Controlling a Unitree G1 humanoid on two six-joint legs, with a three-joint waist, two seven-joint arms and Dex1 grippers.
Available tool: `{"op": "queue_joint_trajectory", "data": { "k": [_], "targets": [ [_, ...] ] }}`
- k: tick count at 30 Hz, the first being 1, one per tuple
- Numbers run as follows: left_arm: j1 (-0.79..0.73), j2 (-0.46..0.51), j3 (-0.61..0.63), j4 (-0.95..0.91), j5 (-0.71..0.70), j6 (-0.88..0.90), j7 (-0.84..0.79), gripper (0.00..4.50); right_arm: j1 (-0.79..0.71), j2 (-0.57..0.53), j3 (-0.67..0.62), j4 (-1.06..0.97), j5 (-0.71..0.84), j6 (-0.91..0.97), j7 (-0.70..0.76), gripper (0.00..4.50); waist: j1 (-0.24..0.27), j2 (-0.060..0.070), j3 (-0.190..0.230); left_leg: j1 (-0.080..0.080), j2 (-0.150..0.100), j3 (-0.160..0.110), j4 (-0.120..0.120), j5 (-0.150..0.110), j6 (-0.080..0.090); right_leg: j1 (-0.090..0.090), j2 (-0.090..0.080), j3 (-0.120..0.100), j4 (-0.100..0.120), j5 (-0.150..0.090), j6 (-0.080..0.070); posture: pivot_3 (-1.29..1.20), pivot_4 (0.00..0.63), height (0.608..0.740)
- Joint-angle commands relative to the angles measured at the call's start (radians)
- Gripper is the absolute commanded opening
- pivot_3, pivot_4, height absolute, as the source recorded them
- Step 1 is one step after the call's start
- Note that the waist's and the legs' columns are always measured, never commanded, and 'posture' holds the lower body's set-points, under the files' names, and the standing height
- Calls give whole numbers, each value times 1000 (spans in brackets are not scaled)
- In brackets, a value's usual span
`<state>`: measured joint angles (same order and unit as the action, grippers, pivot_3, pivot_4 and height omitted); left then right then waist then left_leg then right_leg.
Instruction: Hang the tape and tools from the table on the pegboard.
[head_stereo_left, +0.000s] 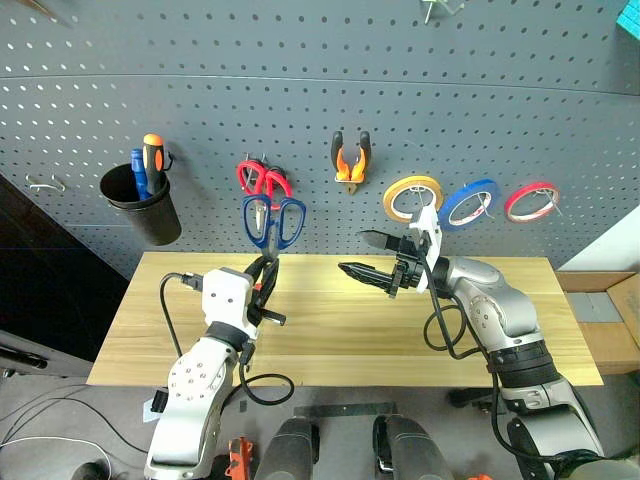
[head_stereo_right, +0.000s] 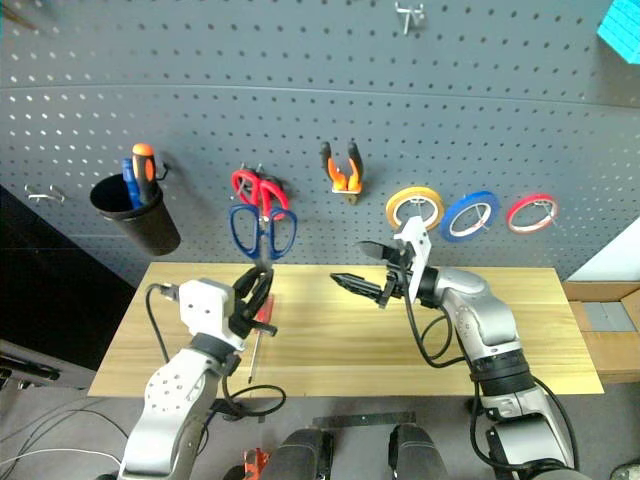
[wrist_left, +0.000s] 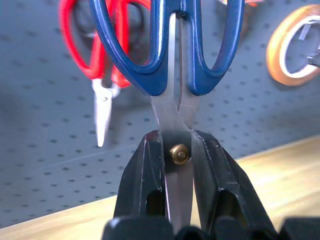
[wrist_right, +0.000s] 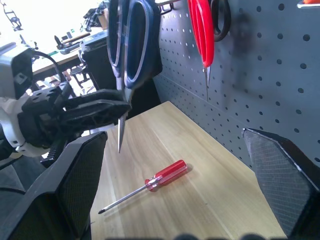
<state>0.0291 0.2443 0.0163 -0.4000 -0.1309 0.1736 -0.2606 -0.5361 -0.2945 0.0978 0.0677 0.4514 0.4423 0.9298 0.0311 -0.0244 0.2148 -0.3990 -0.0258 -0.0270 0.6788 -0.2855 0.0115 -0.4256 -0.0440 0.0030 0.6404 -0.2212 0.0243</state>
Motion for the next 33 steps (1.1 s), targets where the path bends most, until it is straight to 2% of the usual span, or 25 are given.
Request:
{"op": "queue_joint_trajectory", "data": {
  "k": [1,7,11,17,23,26,33],
  "targets": [
    [-48,6,29,-16,-32,3,-12,472,-8,-2,-23,-47,11,-20,-8,4500,-3,0,0,0,0,0,0,0,0,0,0,1,1,0,0,102,172,740],
    [-82,-3,64,13,13,-64,34,472,2,-7,-27,-62,12,-18,-24,4500,-7,0,0,2,0,1,1,1,-1,0,1,2,2,0,0,91,172,740],
    [-99,-24,77,7,-14,-12,57,472,1,-8,-30,-65,11,-15,-36,4500,-6,0,0,1,0,1,1,1,-1,0,1,2,3,0,0,86,184,740],
    [-96,-33,59,-3,-18,12,48,472,9,-16,-28,-84,10,-6,-48,4500,-6,0,0,2,0,1,1,1,-1,0,1,2,3,0,0,79,163,740],
    [-118,-37,51,27,-15,33,49,472,21,-11,-24,-113,16,12,-80,4500,-7,0,-1,2,0,1,1,1,-1,0,2,3,3,0,0,69,170,740],
    [-143,-33,60,53,-19,38,49,472,18,-13,-24,-109,12,22,-94,4500,-7,0,0,2,0,1,1,1,-2,0,2,3,4,0,0,61,203,740],
    [-163,-25,86,83,-23,46,52,472,22,-29,-28,-108,11,27,-102,4500,-9,0,0,2,0,1,1,1,-2,0,2,3,3,0,0,52,207,740]
  ]
}}
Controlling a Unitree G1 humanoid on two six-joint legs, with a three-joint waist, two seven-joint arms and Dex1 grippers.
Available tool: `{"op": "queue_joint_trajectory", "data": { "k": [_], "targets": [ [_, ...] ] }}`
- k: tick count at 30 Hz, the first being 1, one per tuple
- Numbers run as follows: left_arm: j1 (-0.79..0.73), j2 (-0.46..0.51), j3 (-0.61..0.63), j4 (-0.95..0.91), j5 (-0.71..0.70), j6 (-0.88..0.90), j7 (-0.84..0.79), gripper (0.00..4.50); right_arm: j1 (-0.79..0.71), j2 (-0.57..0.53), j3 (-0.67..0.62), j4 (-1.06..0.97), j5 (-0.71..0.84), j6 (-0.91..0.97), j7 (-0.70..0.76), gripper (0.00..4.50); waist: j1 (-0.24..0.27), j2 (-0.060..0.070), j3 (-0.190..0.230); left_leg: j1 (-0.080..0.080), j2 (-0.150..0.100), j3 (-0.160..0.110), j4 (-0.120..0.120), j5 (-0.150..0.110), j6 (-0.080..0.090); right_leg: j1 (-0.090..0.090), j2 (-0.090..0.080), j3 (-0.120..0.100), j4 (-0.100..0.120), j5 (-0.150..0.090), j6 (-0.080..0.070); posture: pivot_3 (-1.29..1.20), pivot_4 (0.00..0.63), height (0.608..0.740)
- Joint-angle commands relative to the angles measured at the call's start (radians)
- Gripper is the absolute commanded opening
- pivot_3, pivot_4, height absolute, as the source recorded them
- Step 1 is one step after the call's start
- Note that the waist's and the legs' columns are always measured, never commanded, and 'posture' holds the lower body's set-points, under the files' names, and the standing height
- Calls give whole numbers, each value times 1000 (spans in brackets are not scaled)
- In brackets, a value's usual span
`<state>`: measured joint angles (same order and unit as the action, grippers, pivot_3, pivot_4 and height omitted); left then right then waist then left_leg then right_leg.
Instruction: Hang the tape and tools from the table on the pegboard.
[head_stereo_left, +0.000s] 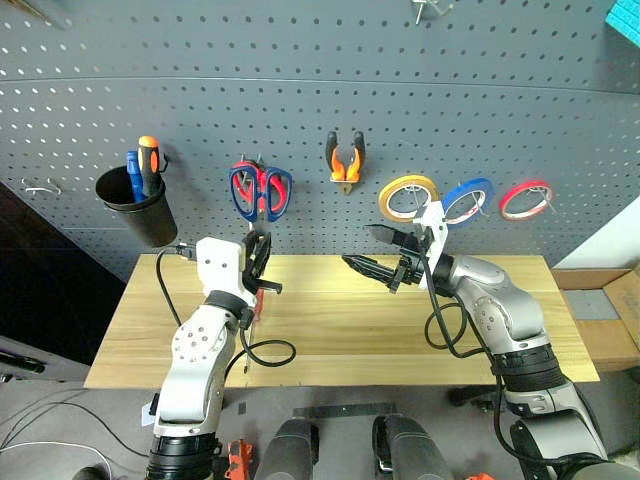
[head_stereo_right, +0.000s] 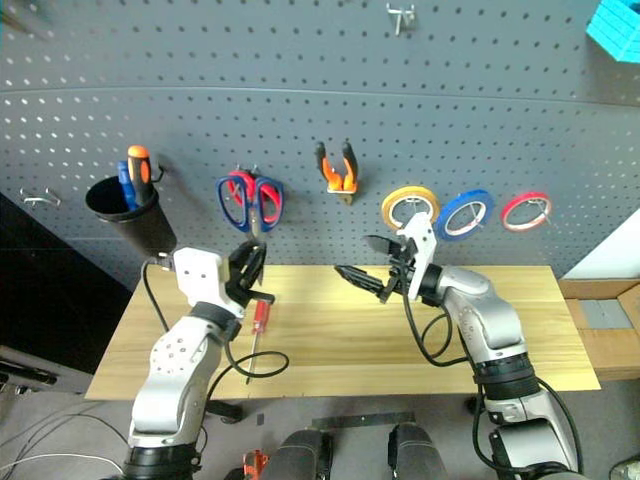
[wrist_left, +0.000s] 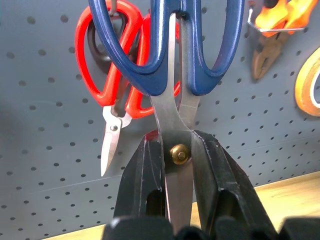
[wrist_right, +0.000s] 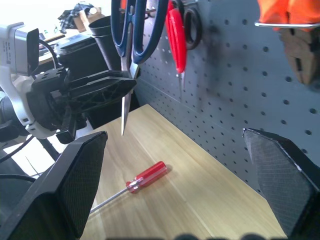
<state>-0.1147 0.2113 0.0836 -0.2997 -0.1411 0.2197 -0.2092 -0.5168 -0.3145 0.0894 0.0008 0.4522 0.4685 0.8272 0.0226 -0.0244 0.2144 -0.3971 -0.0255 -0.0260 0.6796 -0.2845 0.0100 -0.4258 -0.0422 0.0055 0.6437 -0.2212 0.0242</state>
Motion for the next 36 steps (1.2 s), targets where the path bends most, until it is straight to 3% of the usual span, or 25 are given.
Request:
{"op": "queue_joint_trajectory", "data": {
  "k": [1,11,16,17,25,36],
  "targets": [
    [-23,12,18,-6,-8,13,1,472,2,-11,-21,-43,11,2,-1,4500,0,0,0,0,0,0,0,0,0,0,0,0,0,0,0,49,203,740],
    [-169,-19,19,240,-10,102,29,472,7,-11,-12,-52,8,1,-9,4500,0,0,-1,1,0,0,1,0,0,1,1,0,1,0,0,37,178,740],
    [-203,-47,80,246,-122,239,11,472,26,-17,-6,-80,10,15,-14,4500,-6,0,-3,2,0,1,1,0,0,1,1,0,1,0,0,28,171,740],
    [-195,-47,88,235,-139,252,6,1062,33,-19,-7,-87,11,18,-15,4500,-8,0,-3,2,0,1,0,0,0,1,1,1,1,0,0,30,169,740],
    [-161,-17,145,214,-123,307,98,3542,62,-25,-1,-111,18,38,-19,4500,-16,0,-3,3,0,1,0,1,-1,1,2,2,2,0,0,41,177,740],
    [-129,66,178,194,-135,708,162,3542,83,-28,18,-127,15,70,-10,4500,-15,0,-3,3,1,1,0,0,-1,1,2,2,2,0,0,58,208,740]
  ]
}}
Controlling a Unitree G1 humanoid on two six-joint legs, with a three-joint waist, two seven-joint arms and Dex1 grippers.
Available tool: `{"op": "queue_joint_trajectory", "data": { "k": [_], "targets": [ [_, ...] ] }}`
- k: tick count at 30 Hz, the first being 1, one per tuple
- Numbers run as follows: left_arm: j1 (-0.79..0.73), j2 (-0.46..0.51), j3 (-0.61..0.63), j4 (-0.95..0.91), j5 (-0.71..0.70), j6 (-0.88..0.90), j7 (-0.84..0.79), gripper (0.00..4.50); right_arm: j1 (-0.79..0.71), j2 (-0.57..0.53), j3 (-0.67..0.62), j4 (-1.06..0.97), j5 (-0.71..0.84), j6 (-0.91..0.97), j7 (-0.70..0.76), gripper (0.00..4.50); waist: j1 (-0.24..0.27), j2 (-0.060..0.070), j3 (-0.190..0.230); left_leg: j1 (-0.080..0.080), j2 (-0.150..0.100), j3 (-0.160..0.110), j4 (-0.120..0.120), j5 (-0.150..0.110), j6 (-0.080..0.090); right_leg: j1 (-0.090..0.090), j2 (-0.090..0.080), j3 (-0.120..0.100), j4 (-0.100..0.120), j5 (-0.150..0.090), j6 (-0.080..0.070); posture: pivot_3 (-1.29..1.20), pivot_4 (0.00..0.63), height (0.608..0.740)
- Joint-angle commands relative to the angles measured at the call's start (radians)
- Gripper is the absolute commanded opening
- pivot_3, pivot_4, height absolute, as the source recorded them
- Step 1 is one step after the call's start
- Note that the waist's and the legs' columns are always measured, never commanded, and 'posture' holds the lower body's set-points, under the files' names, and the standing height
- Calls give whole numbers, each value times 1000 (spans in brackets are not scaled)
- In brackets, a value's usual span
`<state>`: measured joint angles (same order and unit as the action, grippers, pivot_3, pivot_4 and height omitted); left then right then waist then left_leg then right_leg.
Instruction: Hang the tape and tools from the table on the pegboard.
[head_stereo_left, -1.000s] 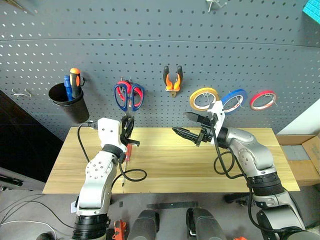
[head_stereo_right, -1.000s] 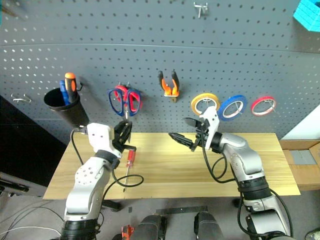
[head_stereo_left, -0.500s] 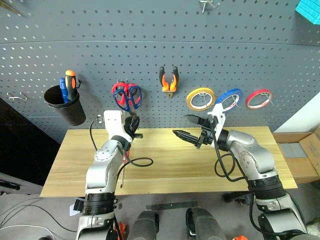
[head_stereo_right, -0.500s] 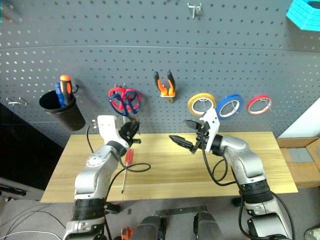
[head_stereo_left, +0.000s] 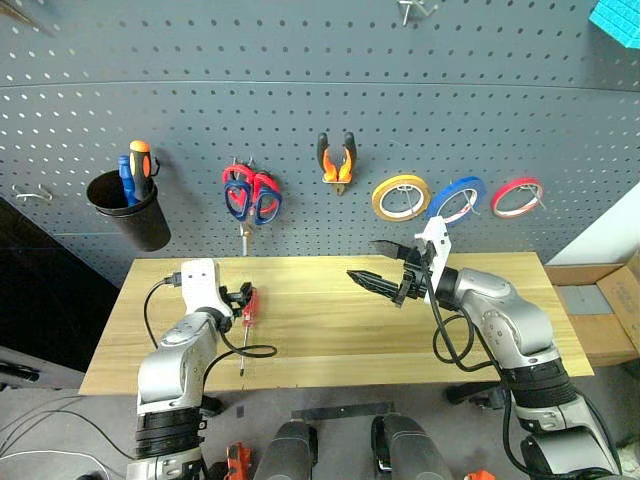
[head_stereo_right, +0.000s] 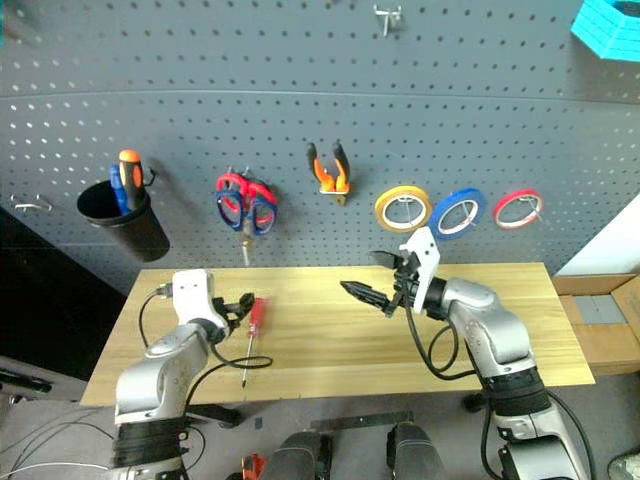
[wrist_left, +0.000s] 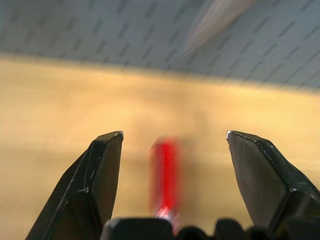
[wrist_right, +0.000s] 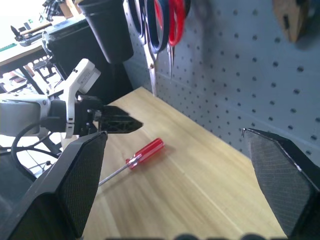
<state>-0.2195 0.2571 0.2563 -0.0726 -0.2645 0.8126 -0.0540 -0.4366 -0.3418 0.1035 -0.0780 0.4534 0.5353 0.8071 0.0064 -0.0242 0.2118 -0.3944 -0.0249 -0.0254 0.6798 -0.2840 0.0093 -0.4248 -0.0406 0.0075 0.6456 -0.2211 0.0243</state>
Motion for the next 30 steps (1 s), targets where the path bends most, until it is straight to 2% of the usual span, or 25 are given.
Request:
{"op": "queue_joint_trajectory", "data": {
  "k": [1,7,12,15,29,30],
  "targets": [
    [-26,25,-1,-30,-11,149,5,3542,4,0,4,-51,15,6,9,4500,2,0,0,0,0,0,0,0,0,0,0,0,0,0,0,57,215,740],
    [-81,3,15,58,-22,191,-5,3542,10,-8,5,-64,12,21,0,4500,3,0,2,0,0,-1,0,0,0,0,0,-1,0,0,0,41,238,740],
    [-110,39,-96,119,35,212,-37,3542,26,-19,-2,-93,18,38,-3,4500,-4,0,3,0,0,-1,0,0,0,0,-1,0,-1,0,0,32,244,740],
    [-148,17,-77,178,41,272,5,3542,36,-23,-2,-110,22,47,-2,4500,-6,0,3,0,0,-1,0,0,0,0,-1,-1,0,0,0,31,244,740],
    [-199,-9,-39,327,62,216,42,3542,52,-15,-7,-142,27,81,-27,4500,-7,-1,9,-1,0,-1,-1,0,0,-1,-2,-1,-1,0,0,21,261,740],
    [-200,-9,-38,333,62,213,42,3381,52,-16,-7,-143,26,83,-27,4500,-7,-1,10,-1,0,-1,-1,0,0,-1,-2,-1,-1,0,0,21,262,740]
  ]
}}
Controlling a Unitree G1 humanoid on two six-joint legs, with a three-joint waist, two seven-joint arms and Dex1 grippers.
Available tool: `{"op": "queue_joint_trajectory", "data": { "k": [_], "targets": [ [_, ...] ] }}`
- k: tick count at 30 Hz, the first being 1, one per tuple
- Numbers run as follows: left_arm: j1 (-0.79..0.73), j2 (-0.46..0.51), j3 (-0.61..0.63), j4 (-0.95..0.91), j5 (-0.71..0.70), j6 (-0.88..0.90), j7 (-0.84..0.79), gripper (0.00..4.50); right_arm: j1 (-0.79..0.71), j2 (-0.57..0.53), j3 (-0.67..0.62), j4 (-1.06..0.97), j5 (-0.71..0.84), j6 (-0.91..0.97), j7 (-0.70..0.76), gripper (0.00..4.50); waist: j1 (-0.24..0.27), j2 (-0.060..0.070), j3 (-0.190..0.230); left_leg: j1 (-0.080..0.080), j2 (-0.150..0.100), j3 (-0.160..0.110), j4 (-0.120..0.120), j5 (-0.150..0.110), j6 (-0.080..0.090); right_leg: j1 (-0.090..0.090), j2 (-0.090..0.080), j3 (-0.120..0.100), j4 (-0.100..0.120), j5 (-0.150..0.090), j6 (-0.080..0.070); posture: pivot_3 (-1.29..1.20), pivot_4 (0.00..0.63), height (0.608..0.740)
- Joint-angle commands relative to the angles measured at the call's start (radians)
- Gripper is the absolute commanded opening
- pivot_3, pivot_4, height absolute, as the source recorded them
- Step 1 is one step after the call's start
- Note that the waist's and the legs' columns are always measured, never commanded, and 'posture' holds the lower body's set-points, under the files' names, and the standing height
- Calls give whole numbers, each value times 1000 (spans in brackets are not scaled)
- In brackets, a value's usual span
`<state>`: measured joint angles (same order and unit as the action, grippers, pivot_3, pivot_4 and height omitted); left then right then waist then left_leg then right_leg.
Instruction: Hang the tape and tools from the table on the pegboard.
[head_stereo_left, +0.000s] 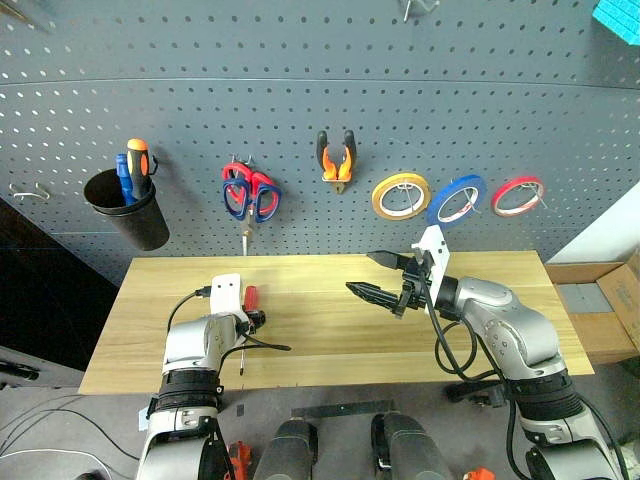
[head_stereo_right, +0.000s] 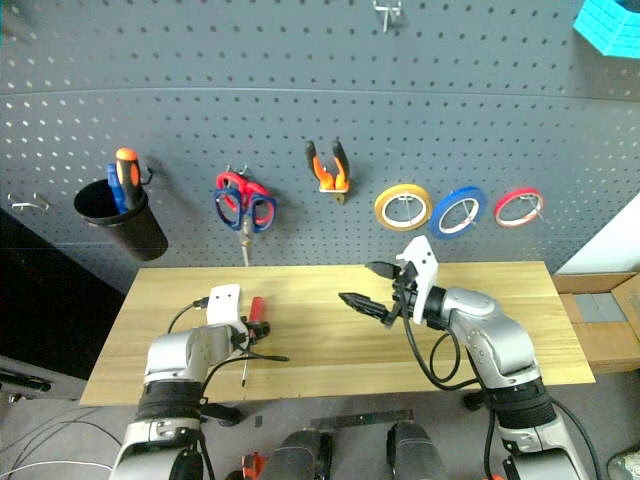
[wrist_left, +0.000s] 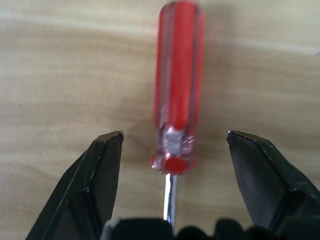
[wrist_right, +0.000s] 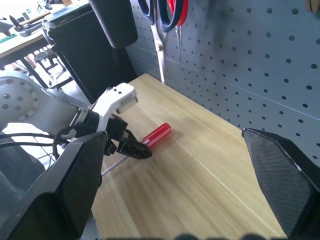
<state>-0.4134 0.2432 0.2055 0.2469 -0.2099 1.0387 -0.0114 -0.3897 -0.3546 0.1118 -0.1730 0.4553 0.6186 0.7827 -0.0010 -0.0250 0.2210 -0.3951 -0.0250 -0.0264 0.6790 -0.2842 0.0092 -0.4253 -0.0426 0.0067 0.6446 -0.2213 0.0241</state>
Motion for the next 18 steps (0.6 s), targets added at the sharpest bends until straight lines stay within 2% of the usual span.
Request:
{"op": "queue_joint_trajectory", "data": {
  "k": [1,3,8,9,13,15,18],
  "targets": [
    [-5,5,13,15,8,-14,-2,3184,7,-4,-16,-50,24,1,-3,4500,0,0,1,0,0,0,0,0,0,0,0,0,0,0,0,21,262,740],
    [-7,2,13,22,8,-21,-4,2666,6,-2,-20,-51,27,5,-6,4500,0,0,1,0,0,0,0,0,0,0,0,0,0,0,0,19,260,740],
    [-5,-4,13,20,5,-1,-9,924,5,-3,-21,-51,28,8,-12,4500,0,1,1,0,0,0,0,0,0,0,-1,0,0,0,0,15,259,740],
    [3,-4,11,7,4,10,-11,799,4,-3,-22,-50,29,8,-12,4500,0,1,1,0,0,0,0,0,0,0,-1,0,0,0,0,15,255,740],
    [77,39,-35,-132,16,48,-40,806,-1,-5,-19,-40,32,6,-7,4500,-1,1,8,0,0,0,-1,0,0,0,-1,0,-1,0,0,25,265,740],
    [145,87,-67,-276,21,56,-71,806,-4,-7,-20,-40,42,10,2,4500,-4,1,9,0,0,0,-1,0,0,-1,-1,0,-1,0,0,27,235,740],
    [244,154,-85,-502,32,-44,-116,806,-29,-21,-21,-46,102,54,64,4500,-3,1,9,-2,0,0,-2,0,-1,-3,-1,0,-1,-1,-2,33,223,740]
  ]
}}
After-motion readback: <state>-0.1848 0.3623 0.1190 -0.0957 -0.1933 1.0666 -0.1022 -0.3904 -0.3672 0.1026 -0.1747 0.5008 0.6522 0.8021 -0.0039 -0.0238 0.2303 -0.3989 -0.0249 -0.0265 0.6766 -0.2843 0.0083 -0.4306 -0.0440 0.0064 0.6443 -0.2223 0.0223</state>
